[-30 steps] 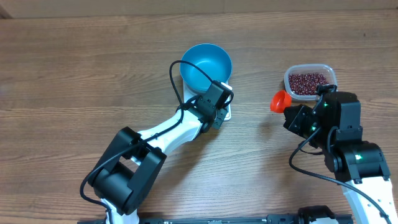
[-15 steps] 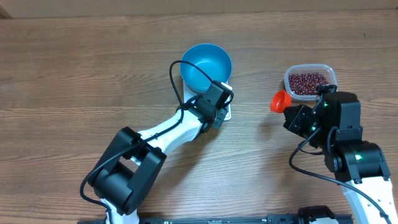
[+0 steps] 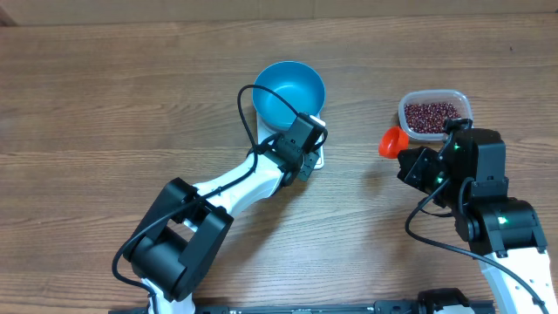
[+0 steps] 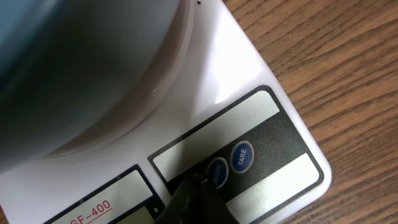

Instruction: Scoop item into bowl and weigh 150g on scale

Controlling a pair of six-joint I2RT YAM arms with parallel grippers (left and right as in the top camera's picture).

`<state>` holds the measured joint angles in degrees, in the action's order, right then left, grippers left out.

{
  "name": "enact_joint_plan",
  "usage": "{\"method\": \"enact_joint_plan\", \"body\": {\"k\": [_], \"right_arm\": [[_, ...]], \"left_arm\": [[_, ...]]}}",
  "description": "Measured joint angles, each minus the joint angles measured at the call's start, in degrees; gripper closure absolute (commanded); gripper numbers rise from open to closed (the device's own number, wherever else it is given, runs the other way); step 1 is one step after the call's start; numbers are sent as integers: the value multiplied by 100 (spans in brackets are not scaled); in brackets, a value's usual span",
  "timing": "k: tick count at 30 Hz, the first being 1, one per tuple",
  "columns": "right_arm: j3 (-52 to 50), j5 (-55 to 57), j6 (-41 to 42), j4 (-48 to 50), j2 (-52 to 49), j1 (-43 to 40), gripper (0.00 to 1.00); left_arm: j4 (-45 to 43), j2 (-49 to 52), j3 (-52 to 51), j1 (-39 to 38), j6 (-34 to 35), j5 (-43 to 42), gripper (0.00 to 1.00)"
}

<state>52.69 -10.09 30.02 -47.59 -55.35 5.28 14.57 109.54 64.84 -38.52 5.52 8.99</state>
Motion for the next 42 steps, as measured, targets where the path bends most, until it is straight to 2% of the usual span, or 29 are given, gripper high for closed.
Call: {"method": "enact_joint_plan", "body": {"k": [25,36,42], "right_arm": [[0,-2,-2,4,0,0,96],[0,0,-2,4,0,0,96],[0,-2,-2,4,0,0,96]], "left_arm": [[-76,92,20,0,0,66,96],[74,63,57,0,0,63,96],[507,-376,-48,0,-4,66,96]]}}
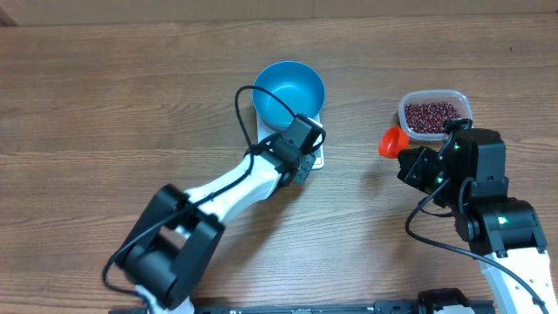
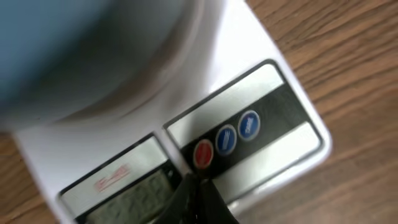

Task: Scoop item into bowl and weigh 150g on scale
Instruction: 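Lift the left gripper off the scale and pull it back toward the front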

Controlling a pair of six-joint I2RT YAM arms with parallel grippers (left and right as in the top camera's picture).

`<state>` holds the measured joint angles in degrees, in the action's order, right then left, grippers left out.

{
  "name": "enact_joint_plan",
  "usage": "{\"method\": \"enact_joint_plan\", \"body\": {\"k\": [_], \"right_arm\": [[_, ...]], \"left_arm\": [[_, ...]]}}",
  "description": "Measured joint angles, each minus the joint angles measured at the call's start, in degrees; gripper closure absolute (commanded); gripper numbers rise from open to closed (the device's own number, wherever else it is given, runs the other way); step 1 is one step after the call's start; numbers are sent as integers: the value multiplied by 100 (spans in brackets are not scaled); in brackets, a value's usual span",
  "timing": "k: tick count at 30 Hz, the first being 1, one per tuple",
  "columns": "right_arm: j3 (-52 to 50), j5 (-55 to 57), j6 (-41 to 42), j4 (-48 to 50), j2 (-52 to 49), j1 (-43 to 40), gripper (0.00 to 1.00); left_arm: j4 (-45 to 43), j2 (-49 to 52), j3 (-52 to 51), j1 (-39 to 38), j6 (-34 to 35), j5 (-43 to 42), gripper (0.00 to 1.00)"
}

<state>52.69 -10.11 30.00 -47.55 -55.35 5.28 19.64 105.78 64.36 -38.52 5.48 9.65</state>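
A blue bowl [image 1: 289, 94] stands on the white scale [image 1: 318, 160], and it fills the top left of the left wrist view as a blur [image 2: 74, 50]. My left gripper [image 1: 307, 150] is over the scale's front panel. Its fingers [image 2: 198, 199] are shut, empty, with the tip just below the red button [image 2: 203, 153]. Two blue buttons [image 2: 226, 139] sit to the right of the red one. The display [image 2: 130, 199] is blurred and unreadable. My right gripper [image 1: 408, 160] holds an orange scoop [image 1: 392, 141] beside the tub of red beans [image 1: 433, 113].
Wooden tabletop [image 1: 105, 105] lies all round. The bean tub stands at the far right, a hand's width from the scale. The left arm's cable [image 1: 253, 96] loops over the bowl's left rim.
In the left wrist view my shut fingertip was at the left blue button; now it is just below the red button, with more of the panel and display showing. The right arm is unchanged.
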Motion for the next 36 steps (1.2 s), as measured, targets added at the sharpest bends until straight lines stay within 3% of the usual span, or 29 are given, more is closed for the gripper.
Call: {"method": "enact_joint_plan", "body": {"k": [6,8,9,10,25,36], "right_arm": [[0,2,0,2,0,0,96],[0,2,0,2,0,0,96],[0,0,0,-2,0,0,96],[0,0,0,2,0,0,96],[0,0,0,0,0,0,97],[0,2,0,0,0,0,96]], "left_arm": [[581,-986,-9,0,-11,-2,93],[826,-1237,-9,0,-35,-2,55],[942,-1346,-9,0,-24,-7,12],[1047,-1445,-9,0,-4,-9,0],[2199,-2765,-11,0,52,-24,0],[2321,-4155,-81,0,61,-149,0]]}}
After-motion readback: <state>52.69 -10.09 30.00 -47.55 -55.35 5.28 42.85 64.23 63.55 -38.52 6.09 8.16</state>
